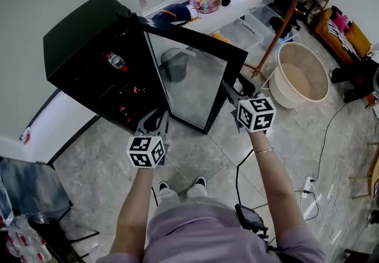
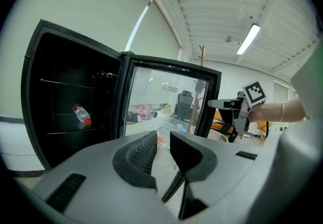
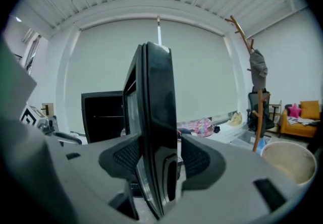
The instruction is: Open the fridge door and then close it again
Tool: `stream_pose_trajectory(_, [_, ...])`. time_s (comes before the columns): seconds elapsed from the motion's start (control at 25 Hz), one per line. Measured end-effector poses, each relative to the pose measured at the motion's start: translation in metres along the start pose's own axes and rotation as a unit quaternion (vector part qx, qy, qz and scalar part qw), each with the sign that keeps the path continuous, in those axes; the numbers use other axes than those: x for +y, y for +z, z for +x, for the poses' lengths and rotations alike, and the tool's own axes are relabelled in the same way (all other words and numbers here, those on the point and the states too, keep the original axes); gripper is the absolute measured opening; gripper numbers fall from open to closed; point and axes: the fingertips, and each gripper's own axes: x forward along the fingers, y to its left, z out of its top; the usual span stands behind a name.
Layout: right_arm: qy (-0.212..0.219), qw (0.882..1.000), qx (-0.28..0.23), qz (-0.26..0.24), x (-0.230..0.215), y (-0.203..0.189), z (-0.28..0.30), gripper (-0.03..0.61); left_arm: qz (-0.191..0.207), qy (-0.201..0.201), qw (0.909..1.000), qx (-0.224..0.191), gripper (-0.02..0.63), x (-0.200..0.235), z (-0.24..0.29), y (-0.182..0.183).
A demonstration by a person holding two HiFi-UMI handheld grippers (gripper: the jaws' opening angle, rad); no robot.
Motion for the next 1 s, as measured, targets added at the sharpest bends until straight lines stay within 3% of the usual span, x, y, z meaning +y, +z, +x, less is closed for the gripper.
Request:
stream_pose_trajectory(0.4, [0.034, 0.999, -0.015, -0.009, 0.021, -0.004, -0.003, 0.221, -0.010, 0.004, 0.9999, 0.007, 0.081, 0.003, -0.004, -0.011])
stream_pose_trajectory(1.0, [0.069, 0.997, -0.012, -0.037, 0.117, -0.018, -0.048, 0.215, -0.023, 0.001, 0.9997, 0.000, 0.081, 0.009, -0.038, -0.020])
